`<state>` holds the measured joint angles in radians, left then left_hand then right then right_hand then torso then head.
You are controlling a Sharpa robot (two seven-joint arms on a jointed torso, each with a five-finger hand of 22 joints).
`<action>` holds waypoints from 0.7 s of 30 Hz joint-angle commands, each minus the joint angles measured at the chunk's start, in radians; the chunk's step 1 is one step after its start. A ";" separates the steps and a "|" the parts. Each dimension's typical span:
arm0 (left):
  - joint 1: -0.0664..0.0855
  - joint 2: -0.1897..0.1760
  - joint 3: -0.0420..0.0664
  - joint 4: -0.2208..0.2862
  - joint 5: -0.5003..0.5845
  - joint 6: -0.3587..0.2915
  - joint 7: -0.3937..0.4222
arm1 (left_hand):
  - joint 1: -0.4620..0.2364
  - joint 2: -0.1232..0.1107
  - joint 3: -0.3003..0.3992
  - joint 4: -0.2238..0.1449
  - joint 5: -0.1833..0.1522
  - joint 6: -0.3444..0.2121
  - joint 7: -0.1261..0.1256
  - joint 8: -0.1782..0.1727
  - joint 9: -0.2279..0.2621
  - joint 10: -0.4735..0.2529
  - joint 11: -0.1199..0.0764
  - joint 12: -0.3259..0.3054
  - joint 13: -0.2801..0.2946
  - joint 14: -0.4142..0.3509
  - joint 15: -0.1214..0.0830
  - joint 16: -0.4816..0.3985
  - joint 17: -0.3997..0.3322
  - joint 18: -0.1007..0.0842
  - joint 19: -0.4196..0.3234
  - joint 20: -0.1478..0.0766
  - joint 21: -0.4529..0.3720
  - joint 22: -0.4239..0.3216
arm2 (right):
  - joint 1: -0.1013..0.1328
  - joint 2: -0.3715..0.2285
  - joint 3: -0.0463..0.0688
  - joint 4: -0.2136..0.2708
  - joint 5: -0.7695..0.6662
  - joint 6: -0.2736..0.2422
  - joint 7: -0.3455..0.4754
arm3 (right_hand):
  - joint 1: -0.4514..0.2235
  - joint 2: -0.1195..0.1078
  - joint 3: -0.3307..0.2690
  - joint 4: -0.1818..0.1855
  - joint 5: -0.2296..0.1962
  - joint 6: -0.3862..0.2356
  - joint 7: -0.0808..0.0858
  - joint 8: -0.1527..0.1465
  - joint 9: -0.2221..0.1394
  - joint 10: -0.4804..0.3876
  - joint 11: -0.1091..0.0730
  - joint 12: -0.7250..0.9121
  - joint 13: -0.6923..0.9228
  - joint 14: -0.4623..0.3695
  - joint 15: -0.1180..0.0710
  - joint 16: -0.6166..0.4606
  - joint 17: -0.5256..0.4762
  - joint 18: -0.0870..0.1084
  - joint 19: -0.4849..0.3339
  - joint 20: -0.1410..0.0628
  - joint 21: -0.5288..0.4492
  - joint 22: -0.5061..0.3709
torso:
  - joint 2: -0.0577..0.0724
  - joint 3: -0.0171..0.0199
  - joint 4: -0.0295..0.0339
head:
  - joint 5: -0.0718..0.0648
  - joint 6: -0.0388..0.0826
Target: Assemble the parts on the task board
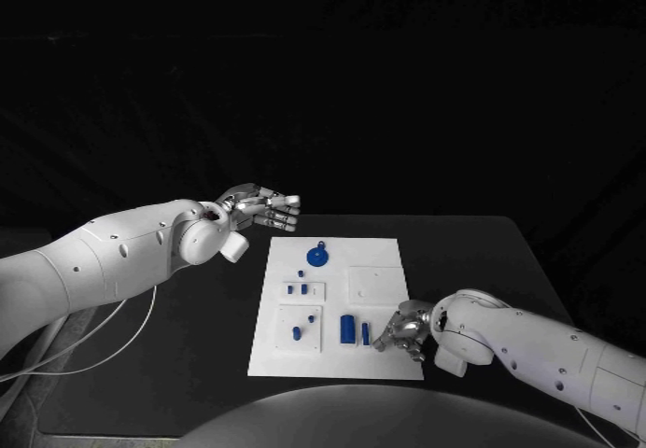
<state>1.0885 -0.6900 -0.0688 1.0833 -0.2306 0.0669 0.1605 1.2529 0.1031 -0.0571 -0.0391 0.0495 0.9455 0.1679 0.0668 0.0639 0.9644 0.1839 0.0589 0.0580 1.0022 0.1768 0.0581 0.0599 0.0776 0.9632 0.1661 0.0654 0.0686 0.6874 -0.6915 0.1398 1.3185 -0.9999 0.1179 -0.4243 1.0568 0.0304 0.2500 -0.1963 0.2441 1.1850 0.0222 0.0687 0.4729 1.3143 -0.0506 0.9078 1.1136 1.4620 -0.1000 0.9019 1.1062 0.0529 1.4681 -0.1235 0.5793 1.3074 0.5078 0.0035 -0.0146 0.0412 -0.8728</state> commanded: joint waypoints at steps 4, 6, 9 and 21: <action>0.001 0.006 0.001 0.001 0.023 -0.058 0.096 | 0.026 0.003 0.010 -0.017 -0.002 0.022 -0.007 0.000 0.001 0.024 -0.010 0.003 0.001 -0.002 -0.004 0.005 0.002 0.009 -0.005 -0.004 0.001 -0.001 | 0.044 -0.013 0.052 -0.031 0.107 -0.030 0.289 | 0.015 0.002 -0.022 0.014 -0.002 -0.016 0.009 -0.005 -0.036 -0.029 0.004 -0.060 -0.050 -0.017 0.000 -0.083 -0.051 -0.006 -0.018 0.001 -0.121 0.027 | -0.002 -0.0006 0.0007 | -0.009 0.000; 0.001 0.011 0.001 -0.007 0.034 -0.071 0.147 | 0.054 0.009 0.024 -0.037 -0.001 0.035 -0.025 0.003 0.001 0.048 -0.030 0.005 0.001 0.002 -0.005 0.005 0.002 0.008 -0.008 -0.003 0.000 -0.002 | 0.075 -0.006 0.065 -0.073 0.171 -0.052 0.348 | 0.029 0.003 -0.034 0.017 0.008 -0.021 0.016 -0.004 -0.068 -0.039 0.004 -0.094 -0.080 -0.017 0.004 -0.132 -0.078 -0.004 -0.018 0.004 -0.181 0.000 | -0.006 -0.0028 -0.0015 | -0.013 0.000; 0.003 0.019 0.001 -0.028 0.060 -0.092 0.192 | 0.096 0.021 0.057 -0.078 0.014 0.054 -0.057 -0.002 -0.001 0.083 -0.073 0.000 -0.001 0.086 -0.048 0.016 0.008 -0.007 -0.035 -0.008 -0.001 -0.003 | 0.112 0.008 0.081 -0.137 0.263 -0.114 0.404 | 0.042 0.004 -0.045 0.009 0.048 -0.051 0.030 -0.003 -0.106 -0.078 0.019 -0.208 -0.178 -0.039 0.014 -0.239 -0.136 -0.001 -0.049 0.014 -0.361 -0.081 | -0.014 -0.0073 -0.0021 | -0.016 0.000; 0.038 0.071 0.002 -0.127 0.149 -0.176 0.169 | 0.030 -0.006 0.055 -0.072 0.006 -0.085 -0.077 -0.010 -0.008 -0.010 -0.087 -0.002 -0.002 -0.039 -0.016 0.001 0.000 0.002 -0.004 -0.003 -0.003 -0.004 | 0.202 0.114 0.163 -0.409 0.635 -0.180 0.604 | 0.028 -0.015 0.009 -0.043 0.116 -0.227 0.082 -0.006 -0.353 -0.255 0.144 -0.838 -1.052 -0.404 0.210 -0.835 -0.811 0.010 -0.531 0.237 -0.518 -0.846 | -0.035 0.0022 -0.0051 | -0.011 0.105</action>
<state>1.1248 -0.6253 -0.0673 0.9613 -0.1239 -0.0782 0.3041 1.2872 0.0979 -0.0017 -0.1140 0.0606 0.8695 0.0962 0.0609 0.0569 0.9608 0.1030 0.0589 0.0576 0.9721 0.1577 0.0634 0.0604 0.0776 0.9666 0.1625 0.0649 0.0652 0.8911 -0.5829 0.3036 0.9224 -0.5361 -0.0413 0.0698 1.0949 0.0212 0.2566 -0.2388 0.3565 0.9692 0.1086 0.0686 0.1208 1.0782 0.0891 0.0807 0.0784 1.0950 0.0995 0.0694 0.2996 0.0700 0.9610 0.1086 0.0619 0.4675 0.4785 0.0007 -0.0193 0.0300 -0.7940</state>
